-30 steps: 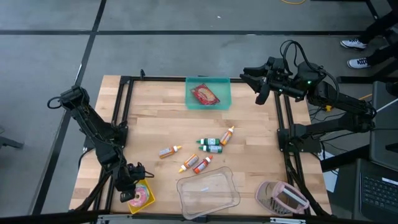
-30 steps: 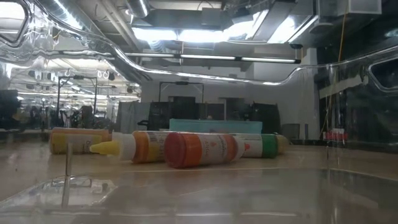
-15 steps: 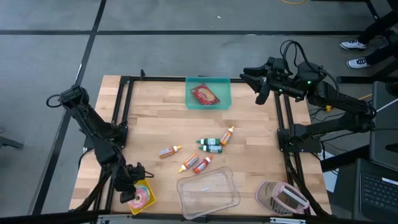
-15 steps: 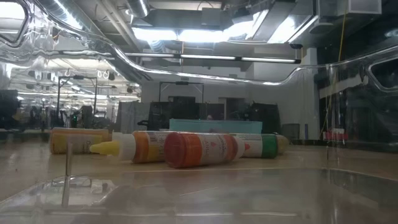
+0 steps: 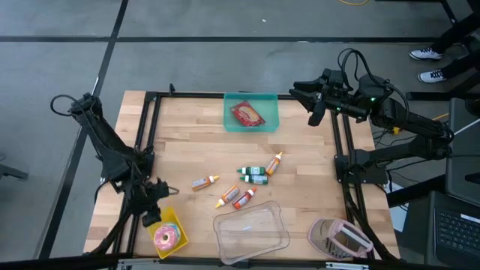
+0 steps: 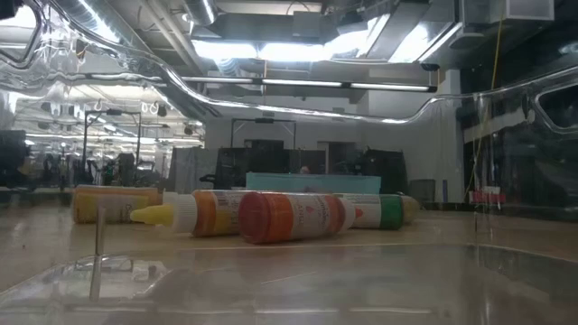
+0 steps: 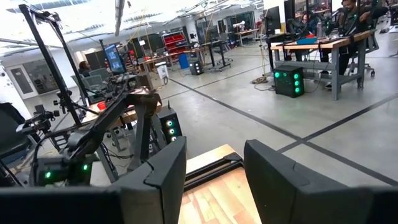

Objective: Pick & Place Food Item
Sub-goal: Put the bottom left yellow food coloring bottle into the transparent bin

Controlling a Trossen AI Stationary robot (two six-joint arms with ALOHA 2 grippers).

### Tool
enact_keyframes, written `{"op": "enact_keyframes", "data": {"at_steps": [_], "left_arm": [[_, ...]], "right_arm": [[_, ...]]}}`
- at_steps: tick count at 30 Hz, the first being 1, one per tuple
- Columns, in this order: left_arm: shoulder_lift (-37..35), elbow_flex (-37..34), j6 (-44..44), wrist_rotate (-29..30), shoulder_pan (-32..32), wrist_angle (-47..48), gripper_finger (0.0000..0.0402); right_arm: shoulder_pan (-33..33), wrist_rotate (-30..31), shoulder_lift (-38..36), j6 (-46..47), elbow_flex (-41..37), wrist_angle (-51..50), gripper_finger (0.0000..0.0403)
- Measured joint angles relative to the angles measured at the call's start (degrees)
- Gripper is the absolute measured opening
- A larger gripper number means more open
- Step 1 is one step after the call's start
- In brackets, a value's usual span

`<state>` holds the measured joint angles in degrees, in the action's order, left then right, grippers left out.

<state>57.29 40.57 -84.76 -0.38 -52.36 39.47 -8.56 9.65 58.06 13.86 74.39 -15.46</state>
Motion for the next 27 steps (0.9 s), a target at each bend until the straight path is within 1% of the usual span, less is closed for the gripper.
{"op": "enact_keyframes", "data": {"at_steps": [2, 4, 6, 8, 11, 13, 14, 15, 16, 17, 20, 24, 27], "left_arm": [[-3.0, 0.0, 0.0, 3.1, 1.7, 1.0, 0.0219], [-5.9, 0.0, 0.0, 7.9, 4.1, 1.3, 0.0219], [-9.0, 0.0, -0.1, 14.8, 6.9, 1.0, 0.0219], [-11.8, 0.0, 0.7, 23.1, 10.0, -0.3, 0.0219], [-15.4, 0.0, 6.5, 37.8, 14.7, -6.7, 0.0219], [-16.8, 0.0, 12.8, 46.4, 18.3, -13.9, 0.0219], [-17.2, 0.0, 16.3, 48.8, 20.2, -17.3, 0.0219], [-17.5, 0.0, 20.3, 49.6, 22.5, -20.9, 0.0219], [-17.5, 0.0, 24.3, 48.7, 24.9, -24.3, 0.0219], [-17.3, 0.1, 27.7, 46.4, 27.6, -26.5, 0.0219], [-13.6, 0.1, 32.4, 37.0, 35.5, -26.8, 0.0219], [-4.2, 0.7, 38.1, 22.7, 44.9, -24.9, 0.0219], [4.4, 4.5, 44.3, 12.3, 50.4, -24.3, 0.0219]], "right_arm": [[0.0, 0.2, 0.0, -0.7, 0.0, 0.0, 0.0160], [0.0, 1.1, 0.0, -0.9, 0.0, 0.0, 0.0160], [0.0, 2.1, 0.0, -0.9, 0.0, 0.2, 0.0160], [0.0, 4.3, 0.0, -1.4, 0.0, 1.0, 0.0160], [0.0, 8.5, 0.0, -2.6, 0.0, 3.2, 0.0160], [0.0, 11.0, 0.0, -2.8, 0.0, 4.8, 0.0160], [0.0, 12.1, 0.0, -2.8, 0.0, 5.5, 0.0160], [0.0, 12.7, 0.0, -2.8, 0.0, 6.1, 0.0160], [0.0, 13.1, 0.0, -3.0, 0.0, 6.5, 0.0160], [0.0, 13.3, 0.0, -3.0, 0.0, 6.6, 0.0160], [0.0, 13.3, 0.0, -3.2, 0.0, 6.7, 0.0160], [0.0, 13.3, 0.1, -2.6, 0.0, 6.7, 0.0160], [0.0, 13.3, 0.2, -1.8, 0.0, 6.7, 0.0160]]}}
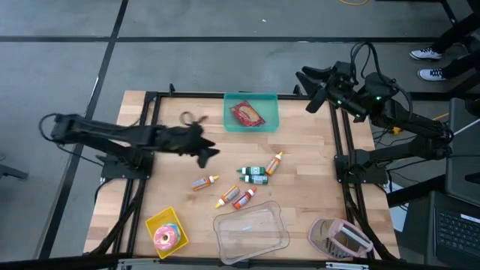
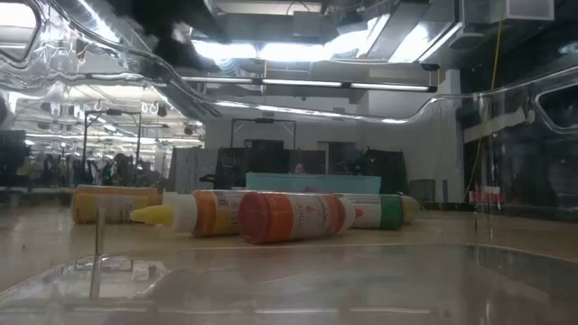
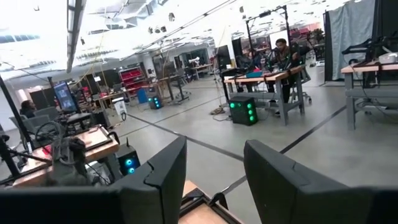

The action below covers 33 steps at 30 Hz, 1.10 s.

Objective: Pick & Place Food Item
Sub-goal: Put the bottom left yellow food coloring bottle into the transparent bin

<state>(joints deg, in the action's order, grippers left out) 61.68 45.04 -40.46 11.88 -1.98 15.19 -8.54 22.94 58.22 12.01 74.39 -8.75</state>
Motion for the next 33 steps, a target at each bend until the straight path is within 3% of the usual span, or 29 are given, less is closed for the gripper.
{"op": "enact_keyframes", "data": {"at_steps": [3, 8, 11, 13, 21, 28, 33], "left_arm": [[8.8, 6.3, 8.8, -7.1, 3.8, 8.3, 0.0219], [21.1, 17.8, 25.6, -10.6, 6.6, 27.3, 0.0219], [25.8, 21.9, 30.1, -15.4, 7.6, 29.3, 0.0219], [28.5, 23.8, 30.4, -18.5, 7.9, 29.7, 0.0219], [35.9, 24.3, 25.4, -20.3, 5.2, 34.0, 0.0219], [36.2, 24.3, 15.9, -20.4, 3.8, 33.9, 0.0221], [36.1, 22.7, 14.0, -18.6, 2.7, 33.4, 0.0227]], "right_arm": [[0.0, -0.8, 0.0, 0.9, 0.0, -0.1, 0.0160], [0.0, -2.4, 0.0, 1.0, 0.0, -0.5, 0.0160], [0.0, -2.6, 0.0, 1.0, 0.0, -1.1, 0.0160], [0.0, -2.7, 0.0, 0.8, 0.0, -1.7, 0.0160], [0.0, -3.8, 0.0, 0.8, 0.0, -3.3, 0.0160], [0.0, -5.0, 0.0, 0.6, 0.0, -6.6, 0.0160], [-0.9, -5.0, 0.1, 0.8, 0.0, -11.6, 0.0160]]}}
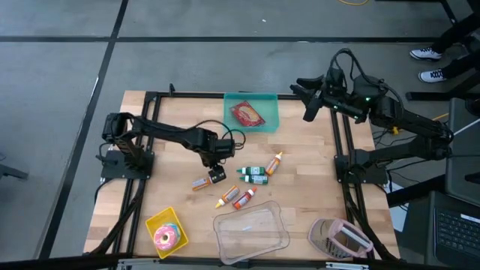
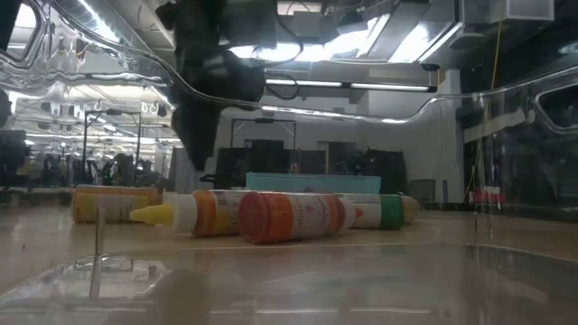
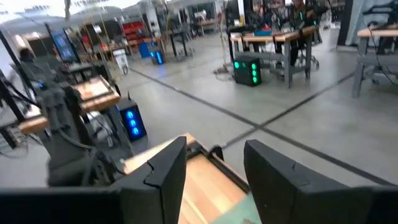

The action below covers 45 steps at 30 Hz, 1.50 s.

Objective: Pick & Place Food Item
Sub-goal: Put the bottom left yellow food coloring bottle into the transparent bin

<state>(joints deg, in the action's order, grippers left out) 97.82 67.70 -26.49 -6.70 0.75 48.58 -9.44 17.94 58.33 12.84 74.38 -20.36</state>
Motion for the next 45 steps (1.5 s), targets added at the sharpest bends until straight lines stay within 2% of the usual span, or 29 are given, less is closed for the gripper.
{"op": "enact_keyframes", "data": {"at_steps": [8, 18, 24, 30, 36, 45], "left_arm": [[0.0, -3.2, -1.5, 1.3, -1.5, -2.3, 0.0235], [0.0, -3.5, -1.9, 0.1, -1.7, -3.2, 0.0246], [0.0, -4.1, -0.9, 0.0, -2.4, -2.9, 0.0245], [0.0, -8.1, -2.6, -1.7, -2.7, -5.4, 0.0246], [0.0, -8.8, -1.5, -0.2, -2.7, -8.2, 0.0241], [4.7, -8.6, -1.9, -5.9, -3.4, -11.4, 0.0239]], "right_arm": [[0.0, -1.5, 0.2, 0.1, 0.0, -2.1, 0.0160], [0.0, -2.6, 0.6, 0.5, 0.0, -2.2, 0.0160], [0.0, -2.5, 0.6, 0.7, 0.0, -2.1, 0.0160], [0.0, -2.5, 0.6, 0.7, 0.0, -2.1, 0.0160], [0.0, -2.3, 0.7, 0.7, 0.0, -2.2, 0.0160], [0.0, -2.3, 1.4, 1.3, 0.0, -2.5, 0.0160]]}}
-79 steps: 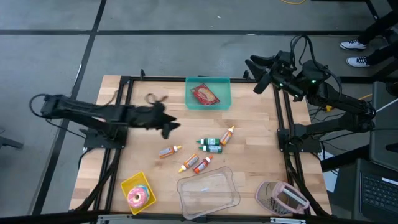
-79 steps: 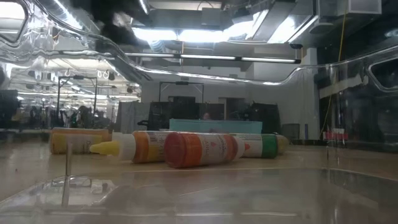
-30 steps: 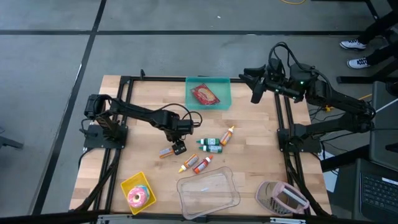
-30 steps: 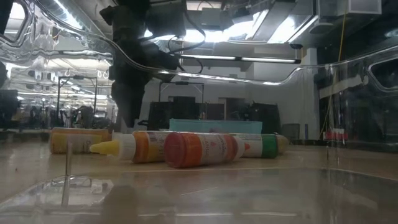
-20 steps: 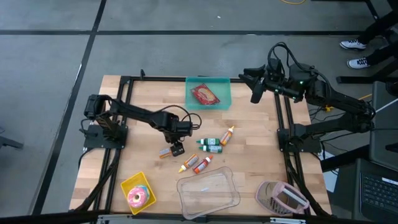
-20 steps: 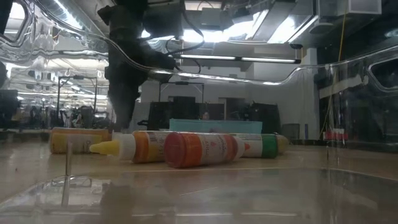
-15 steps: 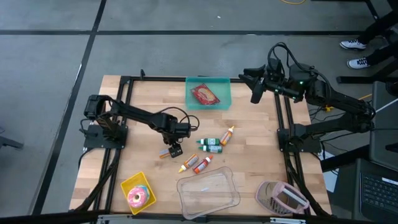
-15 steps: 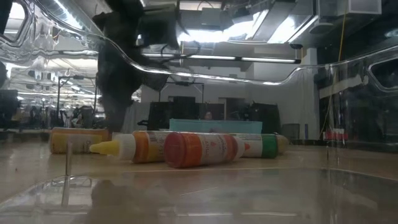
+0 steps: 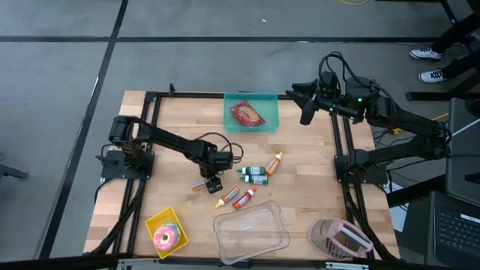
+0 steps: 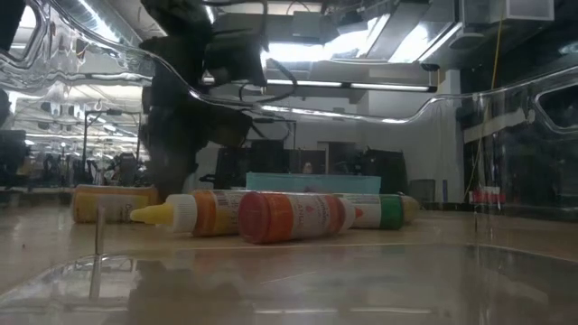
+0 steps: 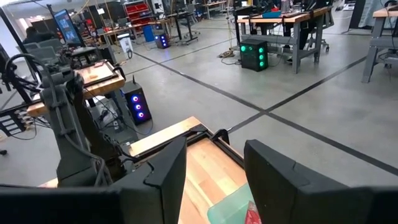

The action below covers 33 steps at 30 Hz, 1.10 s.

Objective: Pick & Place Food Item
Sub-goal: Put the bottom left yellow food coloring bottle into the transparent bin

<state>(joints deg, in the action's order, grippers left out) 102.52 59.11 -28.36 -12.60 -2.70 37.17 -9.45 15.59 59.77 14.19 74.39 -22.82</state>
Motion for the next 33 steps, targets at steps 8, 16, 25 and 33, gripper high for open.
{"op": "enact_keyframes", "data": {"at_steps": [8, 16, 25, 33], "left_arm": [[1.1, 0.1, -0.9, 2.8, -0.4, 0.8, 0.0214], [1.2, 0.0, 0.7, 1.3, 1.0, 1.5, 0.0110], [-3.0, -0.3, 0.0, -5.2, 8.3, -4.4, 0.0110], [-16.5, -0.2, 0.0, -6.7, 13.8, -20.5, 0.0110]], "right_arm": [[0.0, 0.3, 0.1, 0.2, 0.0, 0.0, 0.0160], [0.0, 0.5, 0.1, 0.3, 0.0, 0.0, 0.0160], [0.0, 0.9, 0.1, 0.4, 0.0, 0.3, 0.0160], [0.0, 2.0, 0.1, 0.4, 0.0, 1.4, 0.0160]]}}
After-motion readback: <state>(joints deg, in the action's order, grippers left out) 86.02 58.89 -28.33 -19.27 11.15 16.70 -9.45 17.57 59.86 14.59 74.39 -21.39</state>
